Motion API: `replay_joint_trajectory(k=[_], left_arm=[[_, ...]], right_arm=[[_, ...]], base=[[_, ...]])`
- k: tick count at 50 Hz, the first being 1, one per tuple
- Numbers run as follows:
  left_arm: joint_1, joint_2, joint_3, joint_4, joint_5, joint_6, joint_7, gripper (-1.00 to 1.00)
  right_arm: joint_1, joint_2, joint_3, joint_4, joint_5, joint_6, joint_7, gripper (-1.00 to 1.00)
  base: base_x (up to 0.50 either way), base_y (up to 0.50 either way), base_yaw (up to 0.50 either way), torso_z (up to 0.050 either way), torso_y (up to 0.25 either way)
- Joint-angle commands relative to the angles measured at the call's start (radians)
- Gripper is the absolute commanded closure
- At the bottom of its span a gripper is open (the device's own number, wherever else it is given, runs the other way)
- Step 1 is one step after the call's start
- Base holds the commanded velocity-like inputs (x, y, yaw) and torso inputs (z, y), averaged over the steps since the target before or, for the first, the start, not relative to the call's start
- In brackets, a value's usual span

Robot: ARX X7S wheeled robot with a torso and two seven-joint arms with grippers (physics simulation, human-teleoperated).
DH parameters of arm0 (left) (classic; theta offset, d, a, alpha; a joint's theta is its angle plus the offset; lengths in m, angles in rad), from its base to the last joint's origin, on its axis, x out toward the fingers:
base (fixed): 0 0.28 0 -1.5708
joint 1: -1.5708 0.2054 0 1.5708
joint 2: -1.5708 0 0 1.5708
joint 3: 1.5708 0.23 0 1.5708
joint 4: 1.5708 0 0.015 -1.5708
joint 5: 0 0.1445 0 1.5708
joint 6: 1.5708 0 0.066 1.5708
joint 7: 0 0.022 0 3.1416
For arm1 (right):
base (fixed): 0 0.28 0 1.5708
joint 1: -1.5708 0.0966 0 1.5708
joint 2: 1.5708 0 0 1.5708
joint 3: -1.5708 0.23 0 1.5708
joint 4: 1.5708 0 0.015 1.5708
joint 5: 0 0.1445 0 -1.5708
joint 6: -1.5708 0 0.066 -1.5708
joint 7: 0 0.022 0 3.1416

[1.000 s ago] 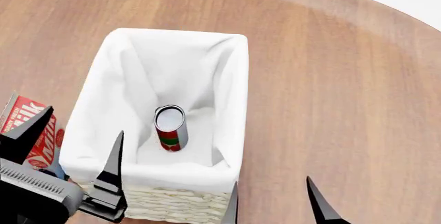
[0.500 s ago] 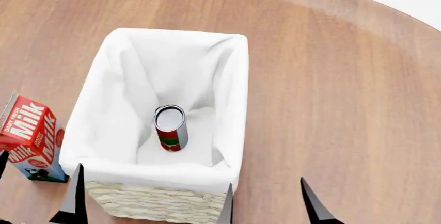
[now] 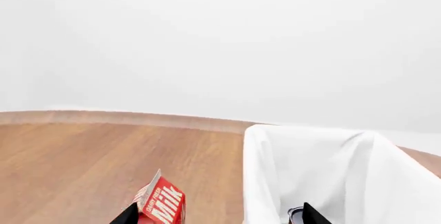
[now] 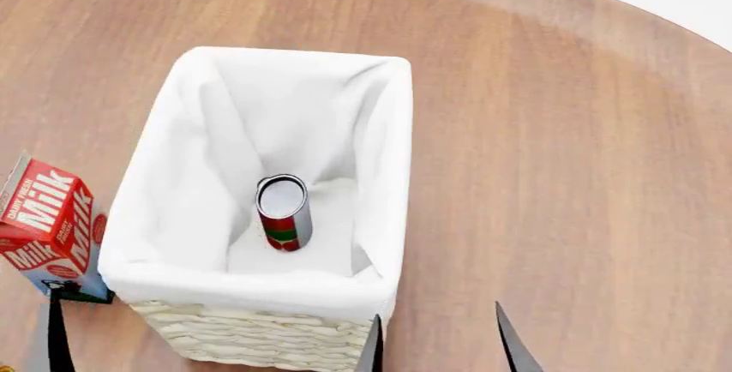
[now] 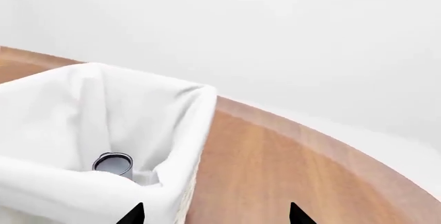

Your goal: Pick up the tomato sauce, and put it in the basket.

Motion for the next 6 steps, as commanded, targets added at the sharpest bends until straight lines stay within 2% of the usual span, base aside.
replay_joint_trajectory(k=[1, 6], left_arm=[[0.074, 0.013, -0.04, 0.022, 0.045, 0.054, -0.057, -1.0], [0.099, 0.022, -0.028, 0.028, 0.078, 0.04, -0.075, -1.0]], right_arm=[[-0.023, -0.019, -0.028, -0.021, -0.114, 0.017, 0.016, -1.0], [-0.035, -0.017, -0.046, -0.038, -0.14, 0.034, 0.029, -1.0]], base=[[0.0, 0.0, 0.0, 0.0, 0.0], [0.0, 0.0, 0.0, 0.0, 0.0]])
